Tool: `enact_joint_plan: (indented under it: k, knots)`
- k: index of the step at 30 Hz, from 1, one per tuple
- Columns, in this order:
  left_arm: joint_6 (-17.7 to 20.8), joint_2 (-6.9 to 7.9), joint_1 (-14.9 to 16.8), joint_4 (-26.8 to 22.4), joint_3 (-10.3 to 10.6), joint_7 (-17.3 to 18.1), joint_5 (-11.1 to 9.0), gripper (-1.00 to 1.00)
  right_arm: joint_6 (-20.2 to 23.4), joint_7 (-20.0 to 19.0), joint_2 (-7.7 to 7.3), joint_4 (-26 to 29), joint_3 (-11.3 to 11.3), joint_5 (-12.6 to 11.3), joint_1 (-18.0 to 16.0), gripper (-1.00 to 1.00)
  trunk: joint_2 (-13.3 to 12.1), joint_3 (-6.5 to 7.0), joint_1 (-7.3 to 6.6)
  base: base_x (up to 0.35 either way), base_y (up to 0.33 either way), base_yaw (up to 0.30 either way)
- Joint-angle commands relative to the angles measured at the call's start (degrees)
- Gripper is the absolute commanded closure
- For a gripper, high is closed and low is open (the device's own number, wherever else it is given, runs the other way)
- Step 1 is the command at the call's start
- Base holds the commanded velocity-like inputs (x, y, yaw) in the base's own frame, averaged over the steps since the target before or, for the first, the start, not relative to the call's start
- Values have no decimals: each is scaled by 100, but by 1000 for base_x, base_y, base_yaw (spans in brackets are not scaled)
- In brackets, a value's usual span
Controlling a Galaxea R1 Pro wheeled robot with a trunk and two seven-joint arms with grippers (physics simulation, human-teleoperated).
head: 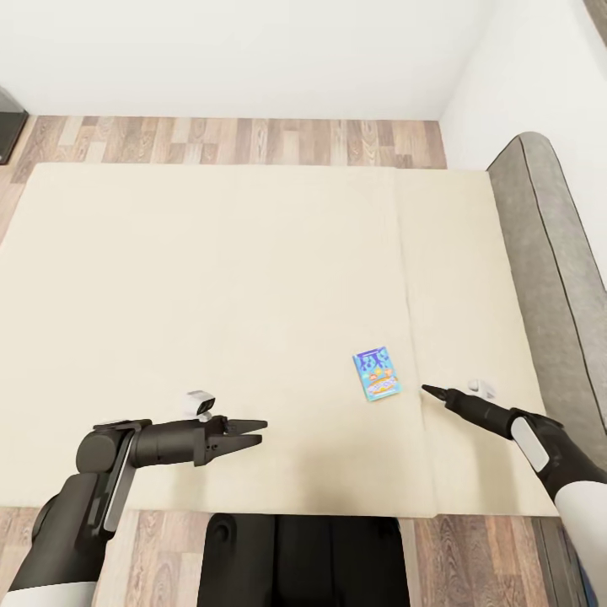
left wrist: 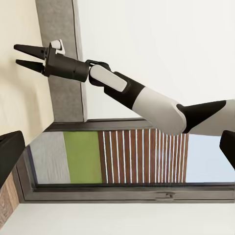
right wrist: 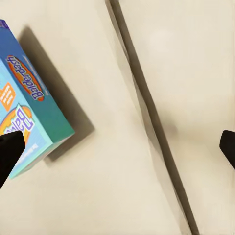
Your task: Put all the toys in the child's room - the three board games (two on the bed and one on the table), the two jigsaw puzzles on the table, and the tennis ball on the table - inside the toy box on the table in the child's room.
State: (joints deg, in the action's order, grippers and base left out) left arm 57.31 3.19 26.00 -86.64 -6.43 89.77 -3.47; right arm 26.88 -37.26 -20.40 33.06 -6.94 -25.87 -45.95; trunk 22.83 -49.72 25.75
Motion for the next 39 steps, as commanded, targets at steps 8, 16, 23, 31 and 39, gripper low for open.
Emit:
enact_joint_plan:
  k: [8, 16, 23, 31, 39]
  knots:
    - [61, 16, 1, -2, -32, 23, -5, -100, 40, 38, 259, 26, 19, 17, -2, -100, 9, -6, 3, 0, -14, 0]
    - [61, 23, 1, -2, -40, 23, -14, -100, 177, 249, 683, 29, 26, 72, -67, -100, 9, -6, 3, 0, -1, 0]
    - [61, 30, 2, -2, -49, 23, -13, -100, 639, 817, 995, 26, 29, 82, -574, -100, 9, -6, 3, 0, 0, 0]
    - [61, 32, 1, -2, -47, 23, -16, -100, 868, 1449, 1204, 18, 35, 83, -1110, -100, 9, -6, 3, 0, 0, 0]
    - [61, 32, 1, -2, -44, 23, -21, -100, 973, 1615, 1223, -12, 35, 90, -1242, -100, 9, -6, 3, 0, 0, 0]
